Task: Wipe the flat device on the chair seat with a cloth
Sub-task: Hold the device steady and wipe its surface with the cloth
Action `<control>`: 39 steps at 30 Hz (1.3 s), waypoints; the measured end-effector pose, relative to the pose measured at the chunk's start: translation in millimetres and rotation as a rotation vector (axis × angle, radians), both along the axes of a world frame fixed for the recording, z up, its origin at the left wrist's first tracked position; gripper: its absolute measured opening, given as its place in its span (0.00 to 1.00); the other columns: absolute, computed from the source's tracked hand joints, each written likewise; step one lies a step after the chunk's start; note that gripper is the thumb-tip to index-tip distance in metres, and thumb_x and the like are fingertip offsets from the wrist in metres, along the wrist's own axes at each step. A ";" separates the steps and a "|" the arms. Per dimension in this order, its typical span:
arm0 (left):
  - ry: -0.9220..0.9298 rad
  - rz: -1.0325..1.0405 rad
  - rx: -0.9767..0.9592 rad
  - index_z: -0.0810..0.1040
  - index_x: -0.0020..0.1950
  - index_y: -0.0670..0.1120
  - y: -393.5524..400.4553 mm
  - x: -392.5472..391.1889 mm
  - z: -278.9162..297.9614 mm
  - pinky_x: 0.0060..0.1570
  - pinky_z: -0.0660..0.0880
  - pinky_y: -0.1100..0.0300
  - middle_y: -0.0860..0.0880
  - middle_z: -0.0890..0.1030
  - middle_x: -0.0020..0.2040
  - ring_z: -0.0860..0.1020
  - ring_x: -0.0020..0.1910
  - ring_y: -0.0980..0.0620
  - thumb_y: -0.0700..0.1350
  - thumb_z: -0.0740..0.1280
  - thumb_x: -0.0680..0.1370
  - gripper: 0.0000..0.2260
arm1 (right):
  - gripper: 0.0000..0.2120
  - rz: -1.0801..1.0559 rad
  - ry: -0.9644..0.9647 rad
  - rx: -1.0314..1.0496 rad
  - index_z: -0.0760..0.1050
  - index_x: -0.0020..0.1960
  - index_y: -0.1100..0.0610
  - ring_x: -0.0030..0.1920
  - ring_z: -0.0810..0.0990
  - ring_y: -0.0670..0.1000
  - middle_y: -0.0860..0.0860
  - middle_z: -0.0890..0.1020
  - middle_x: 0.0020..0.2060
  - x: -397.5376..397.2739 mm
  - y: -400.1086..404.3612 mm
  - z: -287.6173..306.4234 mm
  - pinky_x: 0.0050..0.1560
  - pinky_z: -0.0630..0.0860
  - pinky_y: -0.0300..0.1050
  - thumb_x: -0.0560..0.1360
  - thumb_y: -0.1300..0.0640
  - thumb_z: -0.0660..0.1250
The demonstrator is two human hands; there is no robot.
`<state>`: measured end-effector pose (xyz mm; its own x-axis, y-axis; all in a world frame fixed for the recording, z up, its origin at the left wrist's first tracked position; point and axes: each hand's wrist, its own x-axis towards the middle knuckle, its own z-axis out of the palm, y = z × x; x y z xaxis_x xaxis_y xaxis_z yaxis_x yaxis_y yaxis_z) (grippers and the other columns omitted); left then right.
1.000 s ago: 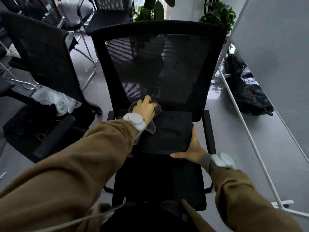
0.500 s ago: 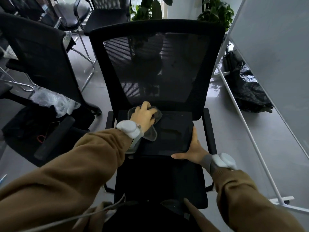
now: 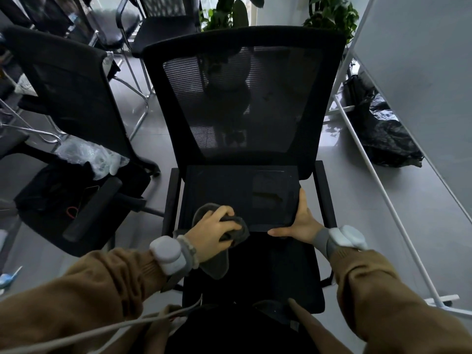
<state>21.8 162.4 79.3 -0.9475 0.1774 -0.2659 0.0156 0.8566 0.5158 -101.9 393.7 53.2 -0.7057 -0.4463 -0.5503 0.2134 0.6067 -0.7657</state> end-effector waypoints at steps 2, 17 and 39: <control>0.002 0.011 0.024 0.77 0.60 0.48 -0.5 0.7 0.1 0.66 0.66 0.48 0.45 0.66 0.66 0.69 0.61 0.40 0.44 0.68 0.74 0.14 | 0.71 -0.002 -0.001 0.000 0.31 0.75 0.50 0.72 0.64 0.56 0.55 0.64 0.72 -0.3 -1.0 0.1 0.72 0.64 0.57 0.54 0.52 0.83; 0.054 0.237 -0.191 0.78 0.59 0.46 -12.9 -126.2 6.2 0.60 0.70 0.46 0.43 0.68 0.60 0.72 0.54 0.37 0.43 0.67 0.75 0.13 | 0.71 0.001 0.004 0.030 0.31 0.75 0.50 0.72 0.64 0.56 0.55 0.63 0.72 -5.4 -3.1 0.4 0.71 0.64 0.59 0.53 0.50 0.82; 0.033 0.234 -0.056 0.77 0.61 0.47 -5.1 -121.8 6.5 0.65 0.67 0.47 0.43 0.67 0.63 0.70 0.60 0.40 0.43 0.67 0.74 0.15 | 0.72 -0.008 -0.007 0.064 0.27 0.74 0.48 0.73 0.61 0.56 0.55 0.60 0.74 -3.1 -0.5 -1.5 0.72 0.62 0.57 0.54 0.51 0.82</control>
<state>-100.0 157.2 85.8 -0.9694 -0.0618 -0.2376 -0.1704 0.8660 0.4701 -104.9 393.2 51.7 -0.7050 -0.4048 -0.5824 0.2233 0.6526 -0.7240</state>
